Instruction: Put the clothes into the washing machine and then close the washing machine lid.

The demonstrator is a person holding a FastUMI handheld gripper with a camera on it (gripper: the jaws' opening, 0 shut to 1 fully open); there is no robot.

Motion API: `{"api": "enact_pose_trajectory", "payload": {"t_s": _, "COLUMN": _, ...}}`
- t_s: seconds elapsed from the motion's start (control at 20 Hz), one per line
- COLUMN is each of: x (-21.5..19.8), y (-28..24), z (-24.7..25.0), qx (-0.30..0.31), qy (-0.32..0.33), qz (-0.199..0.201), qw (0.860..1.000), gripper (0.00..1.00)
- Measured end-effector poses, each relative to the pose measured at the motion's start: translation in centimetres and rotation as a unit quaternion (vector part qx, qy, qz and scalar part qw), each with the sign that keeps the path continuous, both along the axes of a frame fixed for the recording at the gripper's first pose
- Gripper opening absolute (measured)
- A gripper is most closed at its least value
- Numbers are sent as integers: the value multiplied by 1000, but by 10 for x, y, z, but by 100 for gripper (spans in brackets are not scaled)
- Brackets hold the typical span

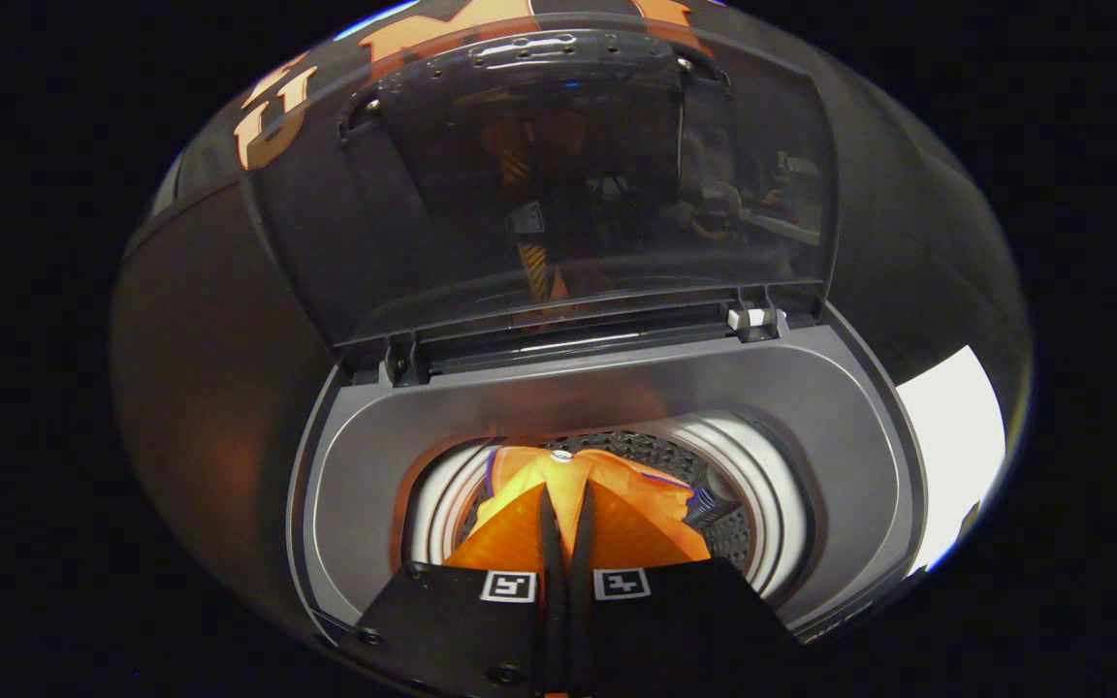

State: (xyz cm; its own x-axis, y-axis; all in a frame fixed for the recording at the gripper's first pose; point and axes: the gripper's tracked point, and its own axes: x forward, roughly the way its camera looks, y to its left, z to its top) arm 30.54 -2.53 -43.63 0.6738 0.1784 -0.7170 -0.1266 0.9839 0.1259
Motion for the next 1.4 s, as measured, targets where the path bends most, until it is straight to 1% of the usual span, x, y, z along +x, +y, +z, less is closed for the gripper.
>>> {"api": "enact_pose_trajectory", "payload": {"t_s": 0.2, "x": 9, "y": 0, "z": 8, "qx": -9, "qy": -8, "qz": 9, "qw": 1000, "gripper": 8}}
{"api": "enact_pose_trajectory", "payload": {"t_s": 0.25, "x": 8, "y": 0, "z": 7, "qx": -11, "qy": -6, "qz": 9, "qw": 1000, "gripper": 9}}
{"api": "enact_pose_trajectory", "payload": {"t_s": 0.3, "x": 5, "y": 0, "z": 1, "qx": -16, "qy": 11, "qz": 5, "qw": 1000, "gripper": 11}}
{"api": "enact_pose_trajectory", "payload": {"t_s": 0.35, "x": 1, "y": 0, "z": -1, "qx": -19, "qy": 26, "qz": 0, "qw": 999, "gripper": 41}}
{"api": "enact_pose_trajectory", "payload": {"t_s": 0.45, "x": 0, "y": 3, "z": -2, "qx": -17, "qy": 30, "qz": -4, "qw": 999, "gripper": 100}}
{"api": "enact_pose_trajectory", "payload": {"t_s": 0.5, "x": -1, "y": 5, "z": 1, "qx": -16, "qy": 30, "qz": -2, "qw": 999, "gripper": 98}}
{"api": "enact_pose_trajectory", "payload": {"t_s": 0.65, "x": -11, "y": 11, "z": 8, "qx": -10, "qy": 29, "qz": 2, "qw": 1000, "gripper": 99}}
{"api": "enact_pose_trajectory", "payload": {"t_s": 0.75, "x": -16, "y": 16, "z": 25, "qx": 2, "qy": 17, "qz": -6, "qw": 1000, "gripper": 99}}
{"api": "enact_pose_trajectory", "payload": {"t_s": 1.1, "x": -27, "y": 31, "z": 111, "qx": 27, "qy": -60, "qz": -28, "qw": 997, "gripper": 99}}
{"api": "enact_pose_trajectory", "payload": {"t_s": 1.4, "x": -53, "y": 41, "z": 198, "qx": 36, "qy": -142, "qz": -45, "qw": 988, "gripper": 99}}
